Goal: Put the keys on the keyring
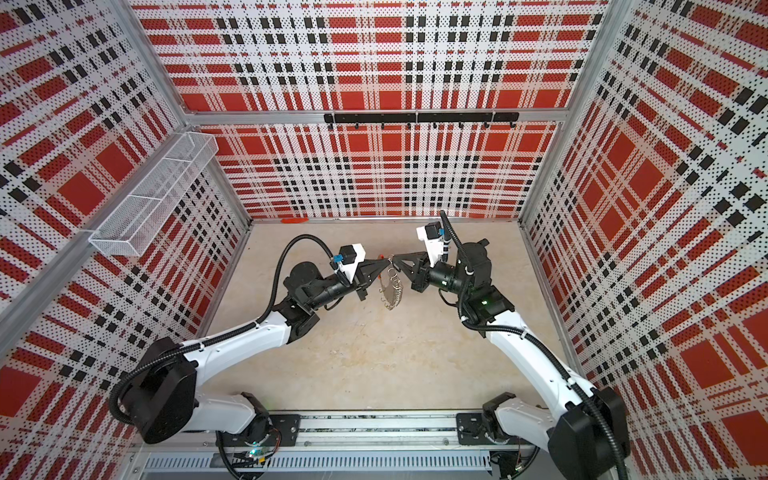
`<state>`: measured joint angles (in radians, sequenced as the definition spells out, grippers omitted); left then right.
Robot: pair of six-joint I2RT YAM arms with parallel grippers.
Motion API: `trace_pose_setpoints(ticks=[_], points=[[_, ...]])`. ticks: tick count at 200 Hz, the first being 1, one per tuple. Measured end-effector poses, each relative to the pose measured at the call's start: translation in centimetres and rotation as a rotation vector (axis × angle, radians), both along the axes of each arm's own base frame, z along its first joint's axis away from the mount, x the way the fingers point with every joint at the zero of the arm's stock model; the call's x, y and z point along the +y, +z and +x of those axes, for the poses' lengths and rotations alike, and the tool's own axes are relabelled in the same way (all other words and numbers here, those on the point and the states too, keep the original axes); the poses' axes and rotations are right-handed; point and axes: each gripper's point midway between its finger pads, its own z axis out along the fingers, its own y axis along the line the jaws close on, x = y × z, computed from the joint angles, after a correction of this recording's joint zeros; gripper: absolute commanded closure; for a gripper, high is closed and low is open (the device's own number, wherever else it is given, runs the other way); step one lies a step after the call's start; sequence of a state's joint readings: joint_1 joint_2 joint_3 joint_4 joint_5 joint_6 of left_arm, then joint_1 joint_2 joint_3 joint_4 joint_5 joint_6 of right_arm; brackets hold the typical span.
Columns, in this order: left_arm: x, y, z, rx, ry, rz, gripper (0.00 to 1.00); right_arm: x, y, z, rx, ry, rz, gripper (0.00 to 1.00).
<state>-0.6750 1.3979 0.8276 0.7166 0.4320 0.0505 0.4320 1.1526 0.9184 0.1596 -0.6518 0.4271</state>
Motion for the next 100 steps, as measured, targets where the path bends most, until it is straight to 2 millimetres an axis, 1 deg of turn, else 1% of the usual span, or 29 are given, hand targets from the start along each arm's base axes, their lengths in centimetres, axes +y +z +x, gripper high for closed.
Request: trace_pose_setpoints(ticks=[53, 100], points=[[0.1, -0.1, 0.3, 0.006, 0.014, 0.002, 1.00, -0.4, -0.4, 0.6, 0.011, -0.044, -0.012, 1.00], [0.2, -0.2, 0.5, 0.010, 0.027, 0.003, 1.00, -0.6, -1.2, 1.0, 0.050, -0.079, -0.025, 1.00]])
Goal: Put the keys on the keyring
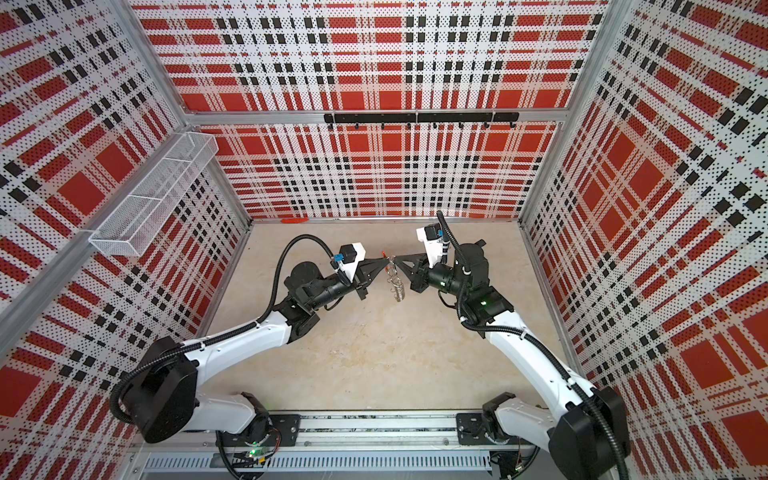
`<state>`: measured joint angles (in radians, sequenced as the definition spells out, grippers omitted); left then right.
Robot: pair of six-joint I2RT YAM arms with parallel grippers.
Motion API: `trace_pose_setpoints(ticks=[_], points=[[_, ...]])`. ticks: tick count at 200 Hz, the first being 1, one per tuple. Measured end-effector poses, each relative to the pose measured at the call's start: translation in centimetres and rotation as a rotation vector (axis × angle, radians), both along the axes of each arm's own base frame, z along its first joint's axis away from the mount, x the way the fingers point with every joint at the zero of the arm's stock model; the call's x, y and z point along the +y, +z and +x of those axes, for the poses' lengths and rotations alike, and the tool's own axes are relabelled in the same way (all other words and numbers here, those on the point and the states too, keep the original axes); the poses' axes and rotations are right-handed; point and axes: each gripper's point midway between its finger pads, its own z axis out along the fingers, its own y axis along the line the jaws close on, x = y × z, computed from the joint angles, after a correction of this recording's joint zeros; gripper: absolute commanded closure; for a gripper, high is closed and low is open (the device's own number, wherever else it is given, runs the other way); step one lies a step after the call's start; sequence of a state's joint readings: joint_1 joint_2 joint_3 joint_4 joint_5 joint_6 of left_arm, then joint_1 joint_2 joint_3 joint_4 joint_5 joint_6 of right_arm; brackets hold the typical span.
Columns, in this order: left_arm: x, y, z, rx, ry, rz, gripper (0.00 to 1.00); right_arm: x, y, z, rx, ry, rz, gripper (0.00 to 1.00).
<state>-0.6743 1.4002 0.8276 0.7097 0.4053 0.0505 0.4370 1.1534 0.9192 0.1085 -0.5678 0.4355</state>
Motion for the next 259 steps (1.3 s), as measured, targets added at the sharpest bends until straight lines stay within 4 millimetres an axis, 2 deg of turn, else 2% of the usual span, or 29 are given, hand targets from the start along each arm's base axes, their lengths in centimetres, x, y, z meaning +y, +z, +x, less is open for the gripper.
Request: trace_pose_setpoints(ticks=[65, 145, 188, 210, 259], points=[[0.2, -0.1, 0.3, -0.006, 0.022, 0.005, 1.00, 0.1, -0.2, 0.6, 0.072, -0.003, 0.016, 1.00], [0.6, -0.1, 0.4, -0.096, 0.019, 0.053, 1.00, 0.7, -0.2, 1.2, 0.245, 0.090, 0.026, 1.00], [0.6, -0.4, 0.3, -0.118, -0.002, 0.073, 1.00, 0.6, -0.9, 1.4, 0.340, 0.126, 0.051, 1.00], [0.6, 0.0, -0.2, -0.138, -0.025, 0.069, 1.00, 0.4, -2.0, 1.7, 0.398, 0.118, 0.052, 1.00], [0.6, 0.0, -0.3, -0.143, -0.033, 0.070, 1.00, 0.5, -2.0, 1.6, 0.417, 0.122, 0.062, 1.00]])
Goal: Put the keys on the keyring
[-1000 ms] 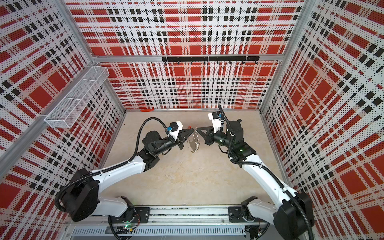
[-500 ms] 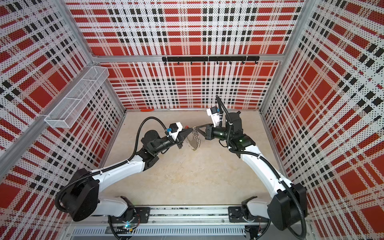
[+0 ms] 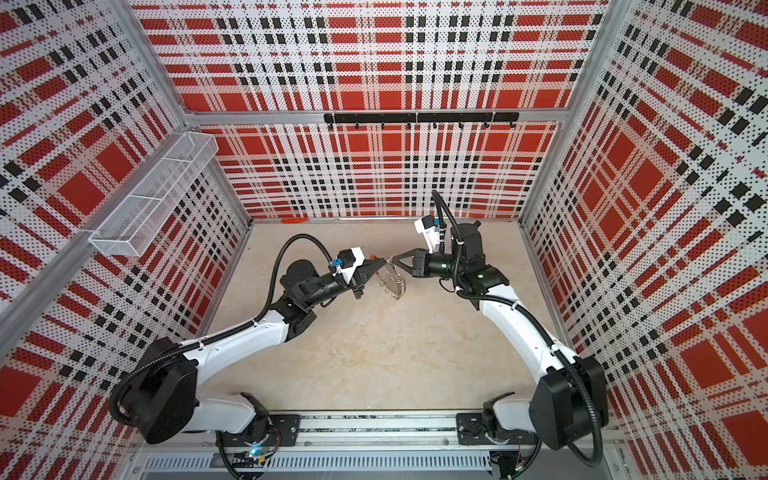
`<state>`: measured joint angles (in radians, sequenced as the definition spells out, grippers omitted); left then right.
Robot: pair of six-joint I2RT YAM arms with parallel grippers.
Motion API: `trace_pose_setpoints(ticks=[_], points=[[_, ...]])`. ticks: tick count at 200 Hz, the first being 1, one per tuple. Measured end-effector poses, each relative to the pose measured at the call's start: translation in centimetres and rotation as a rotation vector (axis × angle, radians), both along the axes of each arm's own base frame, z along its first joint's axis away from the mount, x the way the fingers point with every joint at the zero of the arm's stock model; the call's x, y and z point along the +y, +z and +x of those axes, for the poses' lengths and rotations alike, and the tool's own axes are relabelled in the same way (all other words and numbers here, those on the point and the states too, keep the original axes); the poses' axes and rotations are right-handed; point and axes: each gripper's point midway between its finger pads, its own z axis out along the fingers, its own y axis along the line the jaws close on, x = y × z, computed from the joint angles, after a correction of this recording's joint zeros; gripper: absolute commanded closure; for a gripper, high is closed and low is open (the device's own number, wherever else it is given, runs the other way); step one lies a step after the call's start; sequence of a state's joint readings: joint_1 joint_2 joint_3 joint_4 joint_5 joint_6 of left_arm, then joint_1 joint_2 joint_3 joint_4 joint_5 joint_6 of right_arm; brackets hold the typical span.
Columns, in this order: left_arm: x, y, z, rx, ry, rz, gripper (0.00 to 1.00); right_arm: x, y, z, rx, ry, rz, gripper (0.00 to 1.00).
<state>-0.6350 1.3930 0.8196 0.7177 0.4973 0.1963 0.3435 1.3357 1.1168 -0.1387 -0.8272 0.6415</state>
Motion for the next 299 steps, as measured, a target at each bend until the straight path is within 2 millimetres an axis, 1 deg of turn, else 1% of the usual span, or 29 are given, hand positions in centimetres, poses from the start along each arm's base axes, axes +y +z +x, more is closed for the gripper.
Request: trace_pose_setpoints(ticks=[41, 97, 147, 152, 163, 169, 179, 192, 205, 227, 240, 252, 271, 287, 299], points=[[0.1, 0.6, -0.1, 0.002, -0.001, -0.035, 1.00, -0.1, 0.8, -0.3, -0.024, -0.001, 0.008, 1.00], [0.3, 2.1, -0.8, 0.011, -0.015, -0.173, 1.00, -0.6, 3.0, -1.1, -0.127, -0.015, 0.041, 1.00], [0.6, 2.9, -0.3, 0.086, -0.011, -0.306, 1.00, -0.6, 4.0, -0.9, -0.175, -0.023, 0.067, 1.00], [0.6, 3.0, -0.2, 0.094, -0.011, -0.317, 1.00, -0.6, 4.1, -0.9, -0.178, -0.023, 0.069, 0.93], [0.6, 3.2, -0.3, 0.104, -0.013, -0.340, 1.00, -0.6, 4.3, -0.8, -0.183, -0.027, 0.074, 0.74], [0.5, 3.4, -0.4, 0.102, -0.016, -0.350, 1.00, -0.7, 4.4, -0.6, -0.193, -0.042, 0.071, 0.65], [0.6, 4.0, -0.7, 0.095, -0.024, -0.373, 1.00, -1.1, 4.4, 0.0, -0.201, -0.078, 0.065, 0.58], [0.7, 4.6, -1.0, 0.084, -0.029, -0.401, 1.00, -1.8, 4.7, 0.6, -0.232, -0.137, 0.047, 0.53], [0.8, 4.9, -1.3, 0.084, -0.031, -0.421, 1.00, -2.8, 5.5, 0.8, -0.276, -0.201, 0.027, 0.51], [1.0, 4.5, -1.5, 0.098, -0.031, -0.437, 1.00, -4.3, 8.0, 0.4, -0.392, -0.281, 0.005, 0.49], [1.1, 4.3, -1.5, 0.113, -0.031, -0.444, 1.00, -4.6, 9.6, 0.2, -0.450, -0.296, 0.005, 0.48], [1.1, 4.2, -1.5, 0.127, -0.033, -0.452, 1.00, -4.5, 10.6, 0.1, -0.487, -0.288, 0.012, 0.48], [1.2, 4.2, -1.5, 0.159, -0.041, -0.472, 1.00, -3.6, 10.9, -0.1, -0.514, -0.237, 0.021, 0.48], [1.5, 4.3, -1.2, 0.208, -0.051, -0.499, 1.00, -2.2, 10.5, -0.1, -0.510, -0.172, 0.028, 0.48], [1.7, 4.3, -1.0, 0.243, -0.058, -0.515, 1.00, -1.4, 9.7, -0.1, -0.494, -0.127, 0.034, 0.48]])
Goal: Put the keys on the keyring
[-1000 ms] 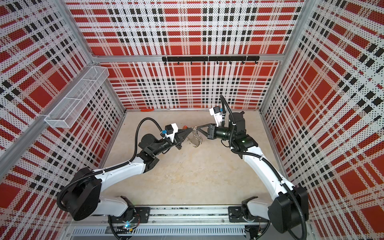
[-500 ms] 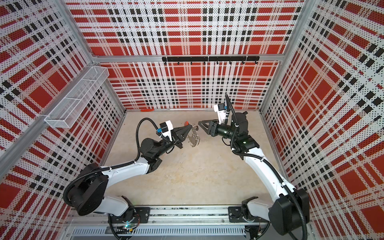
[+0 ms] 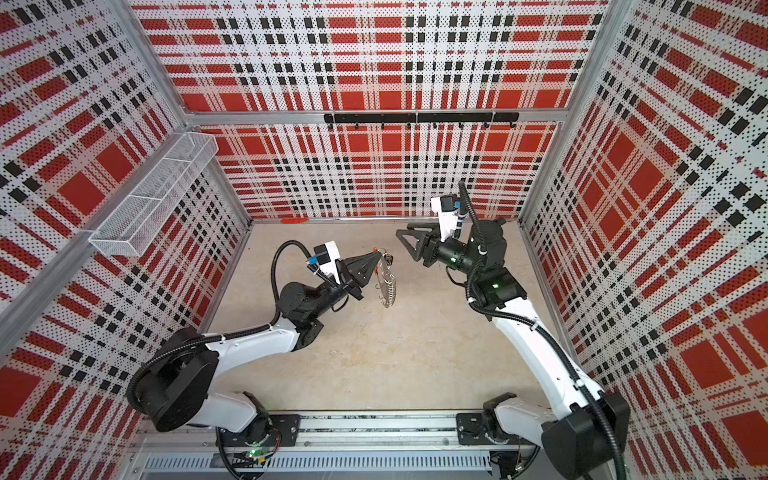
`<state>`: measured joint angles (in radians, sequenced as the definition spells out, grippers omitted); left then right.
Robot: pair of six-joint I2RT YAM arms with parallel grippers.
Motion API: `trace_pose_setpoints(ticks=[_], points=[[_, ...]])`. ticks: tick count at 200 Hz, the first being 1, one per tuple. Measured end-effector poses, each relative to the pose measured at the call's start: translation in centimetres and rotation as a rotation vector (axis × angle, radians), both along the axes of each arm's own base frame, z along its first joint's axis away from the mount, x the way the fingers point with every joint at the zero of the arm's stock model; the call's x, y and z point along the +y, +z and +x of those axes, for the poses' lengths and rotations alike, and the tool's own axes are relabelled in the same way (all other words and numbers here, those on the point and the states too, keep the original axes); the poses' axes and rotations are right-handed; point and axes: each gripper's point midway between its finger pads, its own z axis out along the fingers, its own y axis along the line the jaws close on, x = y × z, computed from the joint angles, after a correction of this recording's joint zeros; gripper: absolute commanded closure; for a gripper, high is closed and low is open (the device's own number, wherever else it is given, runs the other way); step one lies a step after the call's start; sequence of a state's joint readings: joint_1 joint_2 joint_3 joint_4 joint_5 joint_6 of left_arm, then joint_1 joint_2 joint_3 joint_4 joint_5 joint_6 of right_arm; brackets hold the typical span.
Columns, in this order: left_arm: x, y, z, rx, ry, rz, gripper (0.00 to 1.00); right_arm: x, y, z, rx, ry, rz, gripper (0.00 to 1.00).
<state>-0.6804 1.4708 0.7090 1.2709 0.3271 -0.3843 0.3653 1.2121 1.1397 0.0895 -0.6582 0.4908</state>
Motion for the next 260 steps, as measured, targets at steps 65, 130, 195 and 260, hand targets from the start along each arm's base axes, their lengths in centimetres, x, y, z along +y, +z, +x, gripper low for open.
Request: trace_pose_setpoints(ticks=[65, 130, 195, 260], points=[[0.8, 0.1, 1.1, 0.097, -0.040, -0.043, 1.00, 2.2, -0.9, -0.8, 0.002, 0.174, 0.037, 0.56], [1.2, 1.1, 1.8, 0.121, -0.050, -0.063, 1.00, 4.0, -2.2, -0.8, 0.041, 0.277, 0.059, 0.57], [1.1, 1.4, 1.8, 0.128, -0.068, -0.063, 1.00, 4.8, -2.0, -1.4, 0.032, 0.315, 0.071, 0.71], [1.2, 1.4, 1.9, 0.131, -0.071, -0.062, 1.00, 4.9, -1.9, -1.3, 0.026, 0.319, 0.076, 0.85]])
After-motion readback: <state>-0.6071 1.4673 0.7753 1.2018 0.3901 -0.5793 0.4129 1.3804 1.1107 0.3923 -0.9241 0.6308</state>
